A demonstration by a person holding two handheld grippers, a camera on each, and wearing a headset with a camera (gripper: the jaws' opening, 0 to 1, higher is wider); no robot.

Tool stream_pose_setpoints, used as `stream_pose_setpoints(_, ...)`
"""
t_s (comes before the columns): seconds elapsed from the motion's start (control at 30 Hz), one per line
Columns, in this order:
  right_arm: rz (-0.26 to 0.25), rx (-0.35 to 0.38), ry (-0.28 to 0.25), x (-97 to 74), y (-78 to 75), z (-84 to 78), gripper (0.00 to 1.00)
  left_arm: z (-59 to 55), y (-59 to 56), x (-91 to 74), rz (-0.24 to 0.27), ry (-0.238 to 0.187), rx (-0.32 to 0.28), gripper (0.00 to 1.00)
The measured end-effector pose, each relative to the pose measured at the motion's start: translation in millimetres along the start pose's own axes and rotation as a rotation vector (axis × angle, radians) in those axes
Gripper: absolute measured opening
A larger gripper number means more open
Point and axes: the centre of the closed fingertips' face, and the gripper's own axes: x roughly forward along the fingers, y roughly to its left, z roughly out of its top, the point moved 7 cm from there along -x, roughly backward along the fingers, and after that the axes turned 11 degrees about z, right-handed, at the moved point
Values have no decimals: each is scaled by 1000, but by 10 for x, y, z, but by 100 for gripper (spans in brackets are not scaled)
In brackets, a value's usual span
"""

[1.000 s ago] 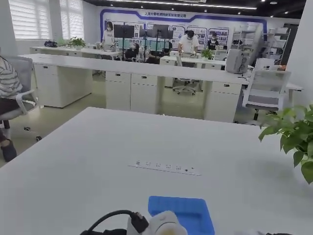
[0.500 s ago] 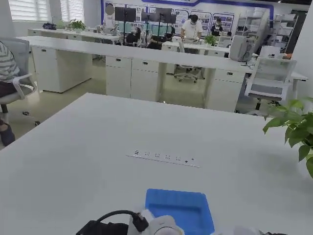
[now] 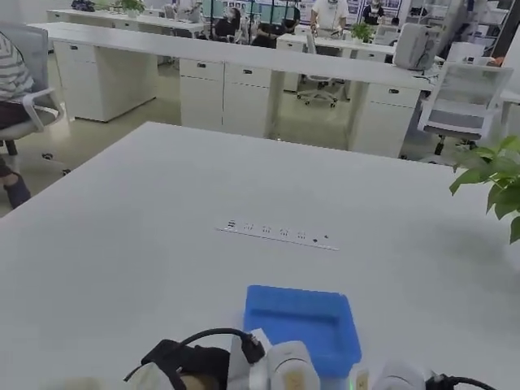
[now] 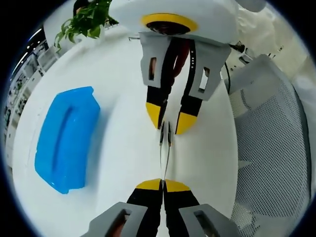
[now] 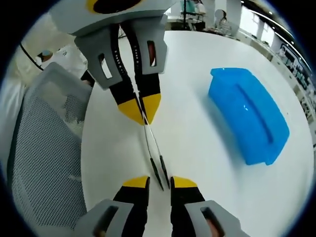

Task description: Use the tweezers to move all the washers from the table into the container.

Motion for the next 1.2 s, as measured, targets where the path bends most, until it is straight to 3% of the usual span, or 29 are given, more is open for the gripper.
stream_pose_setpoints(0.23, -50, 144, -126, -91, 142, -92, 27, -17, -17, 63, 10, 46, 17, 0)
stream_pose_setpoints(0.37, -109, 252, -259, -226, 261, -110, 35, -26, -26, 100, 5, 70, 29, 0)
stream_pose_setpoints(0.47, -158, 316, -324, -326, 341, -148, 41, -24, -26, 106, 5, 79, 42, 0)
stream_pose_setpoints(0.57, -206, 395, -420, -445, 453, -184, 42, -13, -19, 110, 5, 88, 21, 0)
stream_pose_setpoints(0.63, -206, 434, -448, -483, 521, -208, 45, -15, -23, 104, 6, 86, 15, 0)
stream_pose_setpoints(0.77, -236, 437, -471, -579, 651, -228, 49, 0, -61, 98, -9, 99, -9, 5)
stream_pose_setpoints(0.87, -278, 432, -488, -665, 728, -225, 52, -4, -81, 87, 4, 102, -8, 8)
stream_pose_setpoints(0.93, -325, 431, -524, -736, 750, -225, 55, -26, -65, 69, 32, 102, -28, 17)
stream_pose_setpoints(1.03, -371, 449, -580, -821, 792, -233, 63, -61, -36, 4, 80, 75, -70, 28)
stream_pose_setpoints(1.07, -385, 454, -598, -852, 815, -240, 66, -68, -20, -36, 97, 43, -106, 30)
stream_pose_setpoints(1.2, -411, 481, -618, -902, 866, -292, 72, -114, -19, -170, 151, -22, -194, 41)
